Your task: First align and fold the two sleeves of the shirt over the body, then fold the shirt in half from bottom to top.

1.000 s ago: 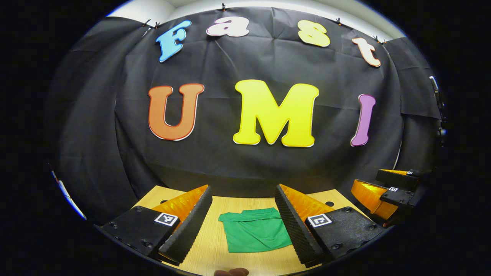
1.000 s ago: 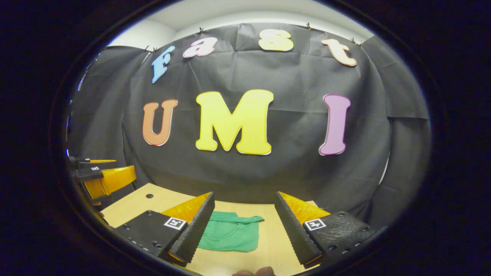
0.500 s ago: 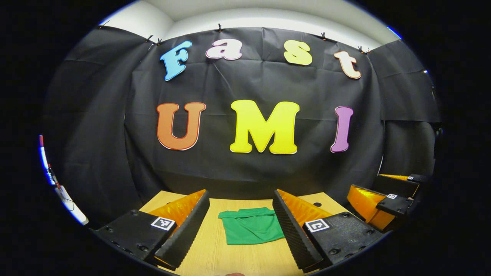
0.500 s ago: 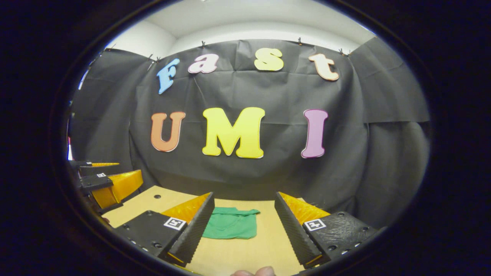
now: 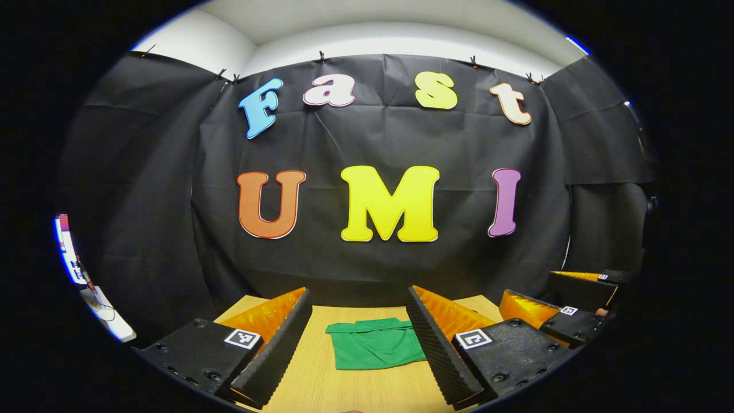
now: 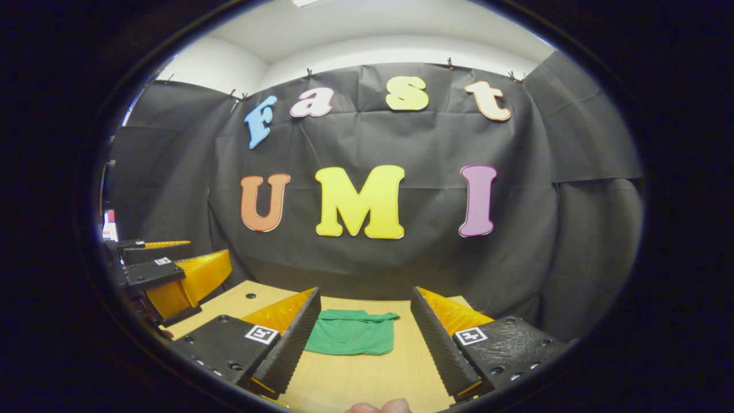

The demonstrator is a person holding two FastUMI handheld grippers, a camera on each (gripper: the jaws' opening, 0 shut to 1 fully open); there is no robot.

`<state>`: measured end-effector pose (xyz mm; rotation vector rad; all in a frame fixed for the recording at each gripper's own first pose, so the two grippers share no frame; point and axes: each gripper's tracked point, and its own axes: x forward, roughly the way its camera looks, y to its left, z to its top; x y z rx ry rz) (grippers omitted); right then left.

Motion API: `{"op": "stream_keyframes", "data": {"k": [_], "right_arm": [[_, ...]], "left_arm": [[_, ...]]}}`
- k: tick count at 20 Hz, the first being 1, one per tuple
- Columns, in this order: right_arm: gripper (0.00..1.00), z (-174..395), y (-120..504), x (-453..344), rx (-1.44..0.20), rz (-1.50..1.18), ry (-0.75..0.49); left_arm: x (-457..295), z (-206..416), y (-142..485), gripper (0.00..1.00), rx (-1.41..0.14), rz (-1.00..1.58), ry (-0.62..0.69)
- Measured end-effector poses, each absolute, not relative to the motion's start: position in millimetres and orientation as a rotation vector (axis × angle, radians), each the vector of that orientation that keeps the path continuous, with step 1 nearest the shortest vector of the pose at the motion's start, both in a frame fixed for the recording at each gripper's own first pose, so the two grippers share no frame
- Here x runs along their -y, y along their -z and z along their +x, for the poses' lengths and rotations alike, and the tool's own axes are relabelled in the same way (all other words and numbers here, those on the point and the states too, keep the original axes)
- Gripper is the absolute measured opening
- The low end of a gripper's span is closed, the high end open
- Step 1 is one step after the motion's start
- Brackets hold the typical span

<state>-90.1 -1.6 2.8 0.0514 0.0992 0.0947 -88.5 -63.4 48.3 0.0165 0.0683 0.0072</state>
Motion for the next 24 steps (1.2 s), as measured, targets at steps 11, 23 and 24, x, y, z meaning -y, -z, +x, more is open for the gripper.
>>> {"op": "stream_keyframes", "data": {"k": [11,23,24], "right_arm": [[0.97,-95,-5,12,-0.101,0.064,-0.092],[0.97,-97,-6,12,-0.1,0.038,-0.101],[0.96,-98,-6,12,-0.102,0.036,-0.1]], "left_arm": [[67,-96,-48,1.0,-0.076,0.004,-0.038],[84,-95,-46,1.0,-0.084,0.021,-0.013],[84,-93,-46,1.0,-0.082,0.021,-0.011]]}}
